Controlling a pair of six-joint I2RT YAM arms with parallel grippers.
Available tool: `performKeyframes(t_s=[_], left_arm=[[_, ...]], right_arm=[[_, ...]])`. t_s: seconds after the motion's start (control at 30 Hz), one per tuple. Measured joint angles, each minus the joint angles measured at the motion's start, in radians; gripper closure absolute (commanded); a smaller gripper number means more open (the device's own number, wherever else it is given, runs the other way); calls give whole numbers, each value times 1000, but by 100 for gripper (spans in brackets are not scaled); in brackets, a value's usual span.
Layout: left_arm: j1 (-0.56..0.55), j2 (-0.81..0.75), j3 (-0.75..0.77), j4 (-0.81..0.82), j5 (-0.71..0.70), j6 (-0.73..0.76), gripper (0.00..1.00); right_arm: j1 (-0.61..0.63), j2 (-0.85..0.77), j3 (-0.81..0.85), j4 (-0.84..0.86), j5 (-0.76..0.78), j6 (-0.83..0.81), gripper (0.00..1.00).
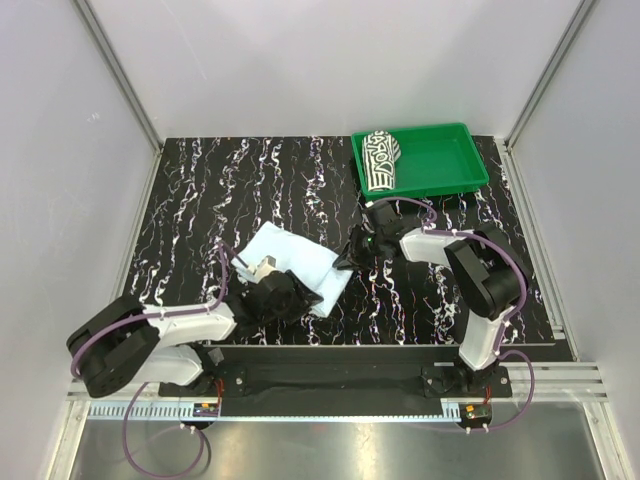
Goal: Roll the towels
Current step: Roll the towel
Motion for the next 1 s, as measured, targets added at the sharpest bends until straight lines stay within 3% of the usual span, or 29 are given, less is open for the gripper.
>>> performKeyframes(t_s=[0.07,0.17,0.3,0.4,0.57,0.67,1.0], left_arm=[[0,-24,13,-38,-1,31,14],[0,-61,65,-108,-10,97,9],[-18,-87,158,-269,-76,251,11],[-82,-93,276,-384,-169,418,21],[-188,-58,429,-417,-272,777,25],[-229,17,441,-419,-311,948,35],[-340,186,415,-423,-369,1105,34]], right_arm=[[2,9,-1,21,-8,3,74],[8,19,-1,43,-11,8,74],[16,27,-1,66,-10,8,75],[21,30,0,74,-10,8,75],[24,31,0,77,-9,7,75],[25,31,0,76,-8,5,75],[27,32,12,53,-5,-11,75]])
